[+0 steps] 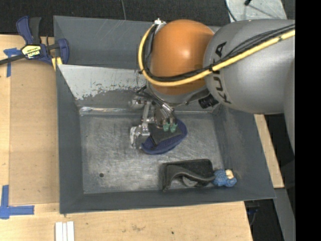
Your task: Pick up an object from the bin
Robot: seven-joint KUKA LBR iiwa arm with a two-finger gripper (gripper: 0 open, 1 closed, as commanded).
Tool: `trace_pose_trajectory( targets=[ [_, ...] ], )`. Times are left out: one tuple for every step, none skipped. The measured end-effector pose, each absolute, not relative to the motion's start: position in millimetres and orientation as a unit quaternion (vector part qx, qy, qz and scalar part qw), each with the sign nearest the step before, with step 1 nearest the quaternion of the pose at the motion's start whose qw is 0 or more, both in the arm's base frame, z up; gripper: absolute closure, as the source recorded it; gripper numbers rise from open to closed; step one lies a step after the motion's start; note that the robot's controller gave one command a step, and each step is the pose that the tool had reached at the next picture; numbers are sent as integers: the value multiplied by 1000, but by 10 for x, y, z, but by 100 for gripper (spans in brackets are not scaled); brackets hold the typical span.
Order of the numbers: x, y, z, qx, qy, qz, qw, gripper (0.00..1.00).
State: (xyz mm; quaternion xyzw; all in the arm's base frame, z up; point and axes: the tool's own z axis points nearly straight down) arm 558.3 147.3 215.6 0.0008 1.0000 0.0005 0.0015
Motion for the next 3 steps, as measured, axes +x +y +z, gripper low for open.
trace_pose_trajectory(
  targets=[
    [5734, 849, 1086, -64, 998, -1, -2, 0],
    [5747, 880, 1131, -65, 998, 0, 2, 100],
    [5949, 823, 2633, -238, 971, 0, 6, 100]
  ],
)
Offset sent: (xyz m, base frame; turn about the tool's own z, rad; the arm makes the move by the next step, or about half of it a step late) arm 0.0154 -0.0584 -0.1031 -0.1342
